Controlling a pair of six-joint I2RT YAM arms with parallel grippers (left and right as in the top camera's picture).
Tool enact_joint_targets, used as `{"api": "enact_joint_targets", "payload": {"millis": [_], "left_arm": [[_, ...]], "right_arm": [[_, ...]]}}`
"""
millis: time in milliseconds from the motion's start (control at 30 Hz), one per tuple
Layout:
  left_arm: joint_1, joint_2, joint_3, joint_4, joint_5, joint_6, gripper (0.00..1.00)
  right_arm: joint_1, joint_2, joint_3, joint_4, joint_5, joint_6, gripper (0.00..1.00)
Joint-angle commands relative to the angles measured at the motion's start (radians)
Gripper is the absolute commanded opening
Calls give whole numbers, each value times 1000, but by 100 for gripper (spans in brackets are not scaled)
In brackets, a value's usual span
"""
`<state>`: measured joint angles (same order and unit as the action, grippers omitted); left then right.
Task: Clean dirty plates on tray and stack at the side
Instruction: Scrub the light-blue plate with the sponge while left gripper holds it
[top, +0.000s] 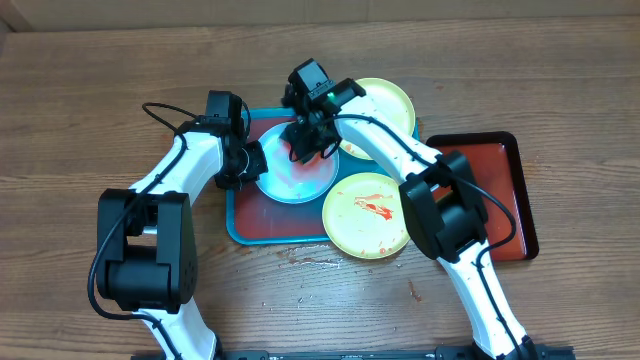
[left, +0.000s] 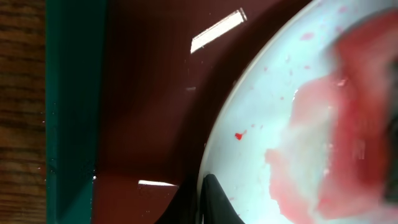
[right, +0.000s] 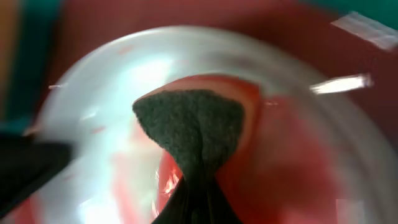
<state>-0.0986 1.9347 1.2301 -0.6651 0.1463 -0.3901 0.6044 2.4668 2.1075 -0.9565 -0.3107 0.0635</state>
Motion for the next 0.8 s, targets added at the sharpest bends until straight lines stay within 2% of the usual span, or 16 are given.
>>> {"api": "enact_joint_targets", "payload": {"millis": [0, 333, 400, 567, 667, 767], "left_arm": [[-5, 24, -26, 0, -15, 21, 4], [-5, 24, -26, 0, -16, 28, 4], [-5, 24, -26, 0, -16, 28, 4], [-5, 24, -26, 1, -16, 31, 5], [-5, 24, -26, 4, -16, 31, 4], [-5, 24, -26, 10, -16, 31, 4]], "right_arm": [[35, 25, 21, -6, -269, -35, 4], [8, 24, 22, -157, -259, -46, 4], [-9, 23, 23, -175, -190, -36, 4], [-44, 20, 63, -235, 134, 23, 4], [-44, 20, 80, -216, 242, 23, 4], [-27, 20, 80, -137, 265, 23, 4]]}}
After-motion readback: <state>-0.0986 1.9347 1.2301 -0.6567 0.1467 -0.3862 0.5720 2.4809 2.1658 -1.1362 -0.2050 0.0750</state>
